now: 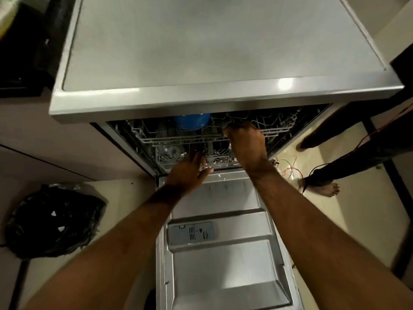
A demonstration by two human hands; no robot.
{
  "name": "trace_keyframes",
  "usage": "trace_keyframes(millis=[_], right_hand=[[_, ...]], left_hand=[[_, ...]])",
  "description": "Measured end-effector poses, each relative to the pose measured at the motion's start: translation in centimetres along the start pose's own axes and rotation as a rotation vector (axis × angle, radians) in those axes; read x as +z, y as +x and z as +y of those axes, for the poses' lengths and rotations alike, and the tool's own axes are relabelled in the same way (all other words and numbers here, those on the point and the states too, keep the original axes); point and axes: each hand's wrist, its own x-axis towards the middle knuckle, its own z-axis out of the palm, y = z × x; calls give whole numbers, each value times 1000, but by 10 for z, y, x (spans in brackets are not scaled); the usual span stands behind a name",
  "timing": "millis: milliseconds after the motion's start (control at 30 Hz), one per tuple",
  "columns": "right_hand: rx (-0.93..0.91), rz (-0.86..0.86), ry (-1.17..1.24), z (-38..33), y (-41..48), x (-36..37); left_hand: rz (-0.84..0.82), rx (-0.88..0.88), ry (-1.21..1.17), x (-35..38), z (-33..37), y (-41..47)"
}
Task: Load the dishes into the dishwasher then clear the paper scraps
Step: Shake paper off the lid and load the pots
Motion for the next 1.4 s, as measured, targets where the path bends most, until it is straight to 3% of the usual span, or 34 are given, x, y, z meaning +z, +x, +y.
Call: trace_keyframes(millis=[233,433,700,833,900,1000,1067,1133,1233,1400], right_hand=[[22,-27,73,2,11,9],[11,-32,75,7,14,19],[36,21,84,10,15,28],[29,58,81,8,15,31],[27,80,203,8,14,33],[77,63,560,6,-9,27],[99,70,579,0,-53,34],[132,-74,566,-6,-111,60],[208,-458,546,-11,-192,102],[230,-599,438,-16,-264,137]], left_hand=[[-333,-278,72,83,-28,46],[-465,-388,110,119,-50,77],[-446,-397,141,118,-37,73],[-537,-266,159,123,-28,49],[-523,-193,84,123,-19,32],[-523,-222,61,131,-13,2],[-520,-217,0,136,-7,-18],[-493,-230,24,140,-4,-37],[-486,-247,2,153,-1,-67],[-482,-301,-74,155,15,-111]])
